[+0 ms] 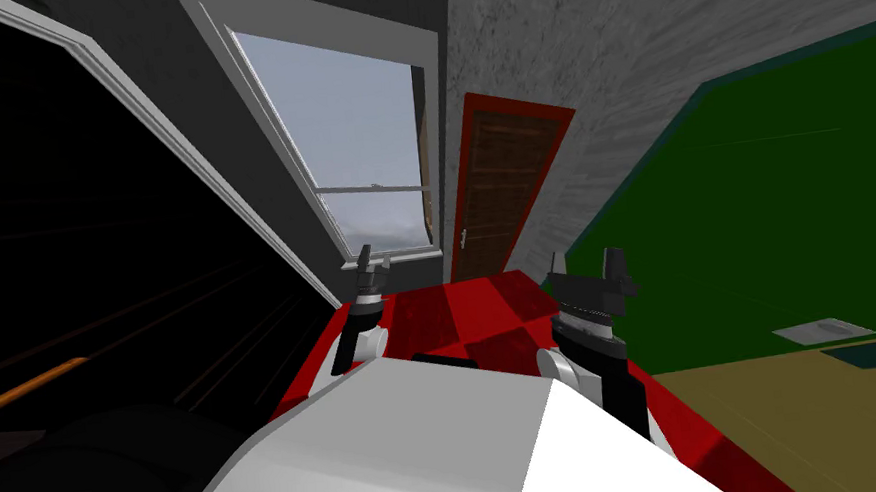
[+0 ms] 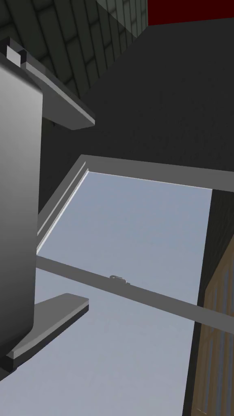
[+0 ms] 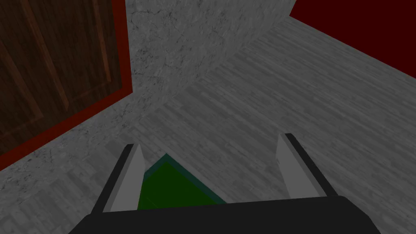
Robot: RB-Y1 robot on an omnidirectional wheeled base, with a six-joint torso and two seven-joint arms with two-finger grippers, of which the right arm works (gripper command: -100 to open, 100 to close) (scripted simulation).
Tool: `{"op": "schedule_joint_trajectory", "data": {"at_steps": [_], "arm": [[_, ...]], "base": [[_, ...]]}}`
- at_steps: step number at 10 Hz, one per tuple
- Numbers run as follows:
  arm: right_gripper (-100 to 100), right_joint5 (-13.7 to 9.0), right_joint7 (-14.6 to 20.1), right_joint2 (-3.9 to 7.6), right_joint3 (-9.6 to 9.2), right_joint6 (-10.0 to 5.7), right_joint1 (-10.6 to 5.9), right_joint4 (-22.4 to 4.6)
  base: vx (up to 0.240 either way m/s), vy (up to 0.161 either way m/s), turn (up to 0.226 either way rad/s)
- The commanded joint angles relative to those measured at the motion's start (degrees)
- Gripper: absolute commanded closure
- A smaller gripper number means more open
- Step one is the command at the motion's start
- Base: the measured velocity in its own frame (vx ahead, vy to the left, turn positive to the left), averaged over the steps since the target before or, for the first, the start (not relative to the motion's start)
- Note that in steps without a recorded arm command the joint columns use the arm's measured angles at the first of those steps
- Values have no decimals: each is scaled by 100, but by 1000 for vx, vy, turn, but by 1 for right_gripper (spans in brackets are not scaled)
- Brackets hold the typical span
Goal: Pull the door open
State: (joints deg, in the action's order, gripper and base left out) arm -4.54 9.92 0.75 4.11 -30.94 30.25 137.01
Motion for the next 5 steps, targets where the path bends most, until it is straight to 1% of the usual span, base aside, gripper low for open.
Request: {"op": "schedule_joint_trajectory", "data": {"at_steps": [1, 3, 4, 5], "arm": [[-100, -113, 171, 69, -52, -59, -27, -197], [-100, -260, 394, 154, -119, -137, -61, -454], [-100, -309, 470, 182, -142, -163, -73, -540], [-100, -409, 620, 236, -187, -215, -96, -714]], "base": [[72, 0, 129], [161, -31, 129], [163, -34, 107], [158, -38, 130]]}}
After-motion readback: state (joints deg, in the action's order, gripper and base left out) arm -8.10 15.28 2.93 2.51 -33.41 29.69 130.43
